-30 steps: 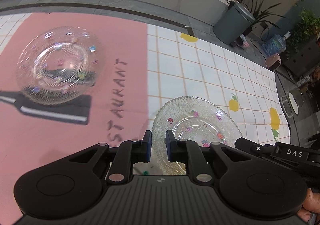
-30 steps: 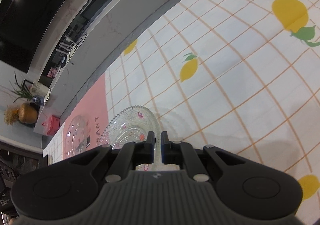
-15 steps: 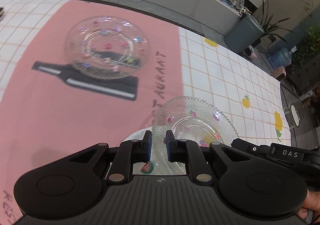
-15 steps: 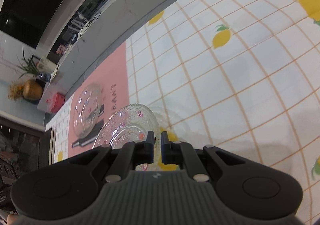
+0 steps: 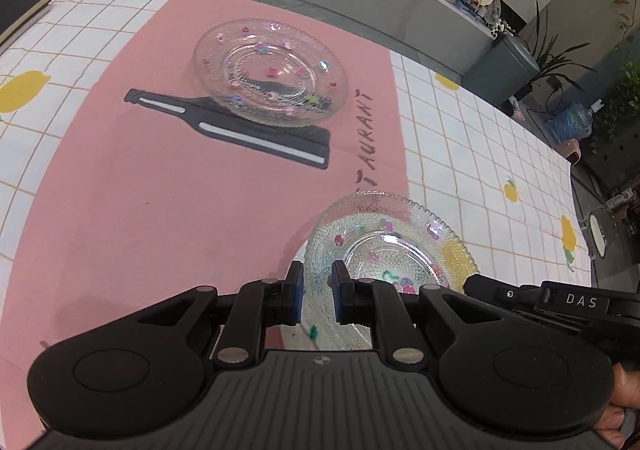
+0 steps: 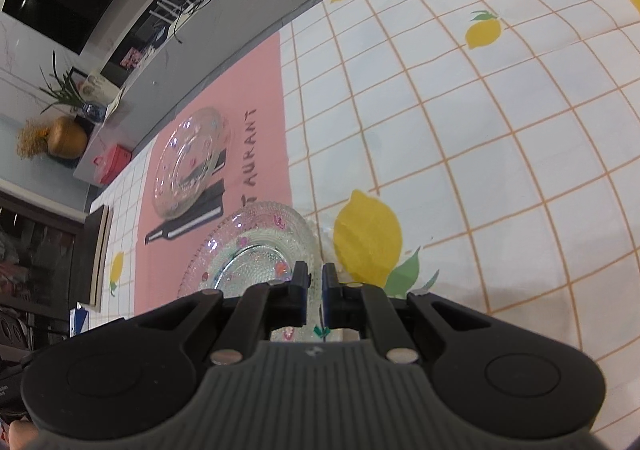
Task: Organize plates and bowls
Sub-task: 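Lift the glass plate with both tools and carry it over the Fruity plate, then lower the glass plate onto the Fruity plate with both tools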
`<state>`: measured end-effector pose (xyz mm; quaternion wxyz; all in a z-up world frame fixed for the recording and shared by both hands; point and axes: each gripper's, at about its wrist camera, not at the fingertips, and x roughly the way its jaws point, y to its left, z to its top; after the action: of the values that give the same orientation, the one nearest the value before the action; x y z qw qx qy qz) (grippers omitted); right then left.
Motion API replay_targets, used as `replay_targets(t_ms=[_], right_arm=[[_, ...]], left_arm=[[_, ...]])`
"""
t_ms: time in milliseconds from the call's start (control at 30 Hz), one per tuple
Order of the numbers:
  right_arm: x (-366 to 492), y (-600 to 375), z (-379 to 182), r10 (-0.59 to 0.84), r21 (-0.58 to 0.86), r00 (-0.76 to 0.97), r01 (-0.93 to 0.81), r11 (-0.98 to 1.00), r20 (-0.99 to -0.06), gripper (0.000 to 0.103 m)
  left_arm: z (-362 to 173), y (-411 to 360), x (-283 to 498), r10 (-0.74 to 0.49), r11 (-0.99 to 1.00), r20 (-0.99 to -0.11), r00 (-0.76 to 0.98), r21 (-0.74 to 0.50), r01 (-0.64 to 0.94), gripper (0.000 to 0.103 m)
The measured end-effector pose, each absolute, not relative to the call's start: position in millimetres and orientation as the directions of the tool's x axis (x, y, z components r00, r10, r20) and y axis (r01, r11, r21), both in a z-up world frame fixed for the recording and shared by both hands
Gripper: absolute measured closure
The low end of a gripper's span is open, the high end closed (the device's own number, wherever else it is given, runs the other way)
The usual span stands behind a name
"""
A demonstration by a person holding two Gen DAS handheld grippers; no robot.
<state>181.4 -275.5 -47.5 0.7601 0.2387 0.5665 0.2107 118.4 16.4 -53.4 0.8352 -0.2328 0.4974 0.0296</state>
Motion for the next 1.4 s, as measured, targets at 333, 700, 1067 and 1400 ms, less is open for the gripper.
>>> replay_targets(t_ms=[333, 700, 1067, 1400], right_arm=[[177.9, -272.3, -52.4, 0.578, 0.583, 0.235, -0.052, 0.811, -0.782, 0.096], [175.4, -260.8, -52.5, 0.514, 0.502, 0.234, -0.111, 0.858, -0.825, 0.091], [176.1, -257.8, -53.1, 0.515, 0.501, 0.226, -0.117, 0.857, -0.827, 0.090], [175.2, -254.7, -53.0, 0.512, 0.495, 0.224, -0.131, 0.859, -0.829, 0.087]], left_arm=[[-58.4, 14.4, 113.2, -0.183, 0.898, -0.849, 0.496, -0.350, -0.267, 0.087], [-56.4, 2.8, 115.3, -0.153, 0.929, -0.872, 0.464, -0.287, -0.232, 0.089], [-52.1, -2.3, 120.7, -0.115, 0.960, -0.905, 0.409, -0.207, -0.188, 0.089], [-51.5, -2.3, 119.3, -0.116, 0.962, -0.906, 0.407, -0.204, -0.181, 0.089]])
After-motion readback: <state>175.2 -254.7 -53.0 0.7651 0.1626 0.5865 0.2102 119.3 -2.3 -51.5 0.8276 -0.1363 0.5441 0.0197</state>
